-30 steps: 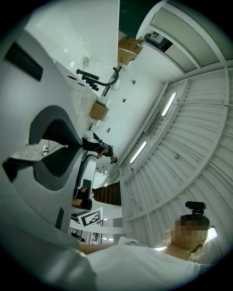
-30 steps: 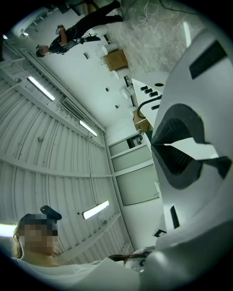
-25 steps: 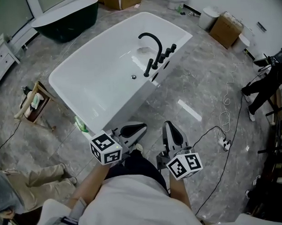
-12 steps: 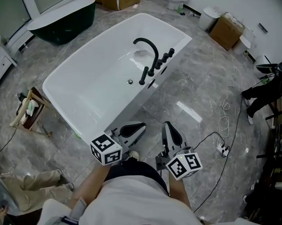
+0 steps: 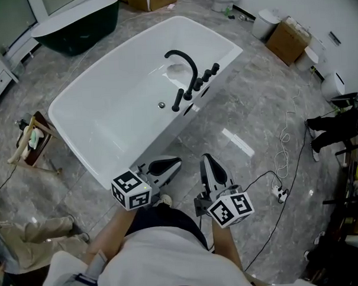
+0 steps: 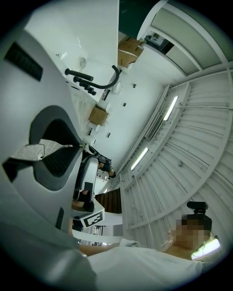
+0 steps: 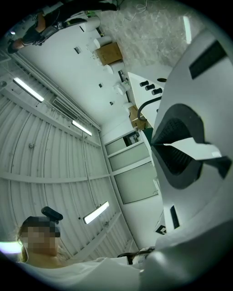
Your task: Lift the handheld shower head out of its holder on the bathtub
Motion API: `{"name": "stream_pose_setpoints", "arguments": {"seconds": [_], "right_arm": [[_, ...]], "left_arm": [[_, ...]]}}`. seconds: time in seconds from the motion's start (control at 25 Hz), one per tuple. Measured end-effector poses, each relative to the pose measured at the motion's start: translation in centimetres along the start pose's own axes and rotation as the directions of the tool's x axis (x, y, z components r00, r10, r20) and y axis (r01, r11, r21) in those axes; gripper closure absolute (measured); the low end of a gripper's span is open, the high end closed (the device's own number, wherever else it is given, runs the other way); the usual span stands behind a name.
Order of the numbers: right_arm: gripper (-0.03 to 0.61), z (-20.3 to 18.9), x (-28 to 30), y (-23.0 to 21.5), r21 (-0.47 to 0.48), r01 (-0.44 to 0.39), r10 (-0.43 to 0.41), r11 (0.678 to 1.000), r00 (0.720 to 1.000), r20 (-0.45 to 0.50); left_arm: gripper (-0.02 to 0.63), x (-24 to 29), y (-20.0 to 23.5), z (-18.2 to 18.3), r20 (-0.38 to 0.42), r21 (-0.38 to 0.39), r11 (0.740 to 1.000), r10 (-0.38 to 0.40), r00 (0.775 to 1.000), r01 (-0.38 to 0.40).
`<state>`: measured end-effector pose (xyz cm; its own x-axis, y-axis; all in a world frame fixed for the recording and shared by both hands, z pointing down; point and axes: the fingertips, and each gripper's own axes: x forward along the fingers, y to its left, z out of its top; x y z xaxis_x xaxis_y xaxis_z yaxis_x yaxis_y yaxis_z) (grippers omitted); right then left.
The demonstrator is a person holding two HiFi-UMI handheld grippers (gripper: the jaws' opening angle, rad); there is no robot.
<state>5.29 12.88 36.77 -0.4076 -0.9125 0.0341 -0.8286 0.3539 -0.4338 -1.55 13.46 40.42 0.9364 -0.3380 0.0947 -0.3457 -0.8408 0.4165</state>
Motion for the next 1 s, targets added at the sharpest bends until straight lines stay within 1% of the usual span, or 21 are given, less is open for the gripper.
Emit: {"name": "stream_pose_setpoints", "arguments": {"seconds": [0.2,0.52,0.72,1.0], "right_arm": [[0.56,0.2,1.0,-0.6,0.004,0.004,-0.004,1.0,1.0,-0.004],[0.558,0.5,1.1,-0.8,-0.01,-0.006,0.007,1.0,1.0,0.018],[0.558,1.4,1.3,-0.9,-0.034,0.016,-0.015,0.999,0.999,0.041],[0.56,1.8,2.0,-1.9,-0.026,0.039,-0.038,0.999,0.998,0.052]], "left_arm": [[0.594,0.0,0.5,0.6,0.024,-0.008,1.0,0.001,1.0,0.0],[0.594,-0.1,1.2,0.5,0.025,-0.009,1.0,0.027,0.999,-0.027],[0.594,0.2,1.6,1.0,0.027,-0.014,0.999,0.04,0.999,-0.04],[0.594,1.2,2.6,1.6,0.023,-0.012,1.0,0.027,0.999,-0.027]]}}
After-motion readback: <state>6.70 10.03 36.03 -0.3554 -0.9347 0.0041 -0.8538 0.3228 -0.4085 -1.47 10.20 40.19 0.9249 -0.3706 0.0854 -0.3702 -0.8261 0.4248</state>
